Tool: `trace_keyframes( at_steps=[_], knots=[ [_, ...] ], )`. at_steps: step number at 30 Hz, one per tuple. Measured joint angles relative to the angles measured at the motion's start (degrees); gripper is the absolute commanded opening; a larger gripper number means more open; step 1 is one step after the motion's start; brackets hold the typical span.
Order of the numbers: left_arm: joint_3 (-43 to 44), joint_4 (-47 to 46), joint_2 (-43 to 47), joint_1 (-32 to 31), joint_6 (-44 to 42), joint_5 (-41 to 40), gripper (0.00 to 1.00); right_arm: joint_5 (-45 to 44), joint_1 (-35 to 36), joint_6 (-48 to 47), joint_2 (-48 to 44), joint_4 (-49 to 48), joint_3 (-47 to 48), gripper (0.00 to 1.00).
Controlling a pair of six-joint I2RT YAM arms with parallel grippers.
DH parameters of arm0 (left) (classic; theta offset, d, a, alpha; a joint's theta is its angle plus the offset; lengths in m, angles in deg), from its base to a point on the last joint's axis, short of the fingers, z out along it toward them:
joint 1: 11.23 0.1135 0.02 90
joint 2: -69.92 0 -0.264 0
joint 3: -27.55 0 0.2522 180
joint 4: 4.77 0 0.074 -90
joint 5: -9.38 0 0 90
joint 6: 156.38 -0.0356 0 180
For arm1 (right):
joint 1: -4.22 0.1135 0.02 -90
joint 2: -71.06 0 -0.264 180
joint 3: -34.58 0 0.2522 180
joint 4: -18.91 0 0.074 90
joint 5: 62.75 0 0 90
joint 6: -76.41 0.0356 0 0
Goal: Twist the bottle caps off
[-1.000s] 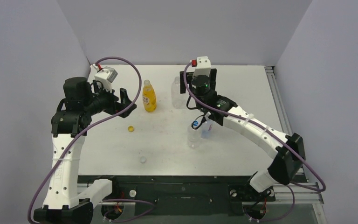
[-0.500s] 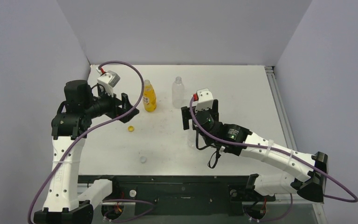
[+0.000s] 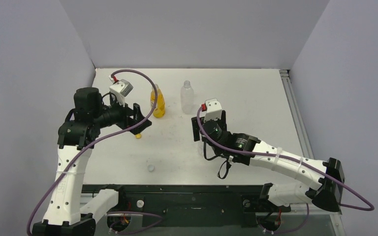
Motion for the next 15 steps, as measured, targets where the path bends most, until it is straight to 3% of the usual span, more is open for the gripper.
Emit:
trace_keyframes(
  at_steps=[5,9,11,15],
  knots=[
    [0.0,0.0,0.0,-0.6,0.3,-0.2,0.97,0.9,0.0,0.8,1.5,-0.4,-2.4,0.61],
    [0.0,-0.1,0.0,-0.8,0.3,-0.5,0.97,1.2,0.0,1.1,2.4,-1.0,-2.7,0.51],
    [0.0,-0.2,0.0,-0.8,0.3,-0.5,0.97,1.2,0.0,1.3,2.5,-1.6,-2.8,0.42],
    [-0.1,-0.3,0.0,-0.8,0.4,-0.8,0.97,1.2,0.0,1.6,2.6,-2.5,-3.6,0.15]
  ],
)
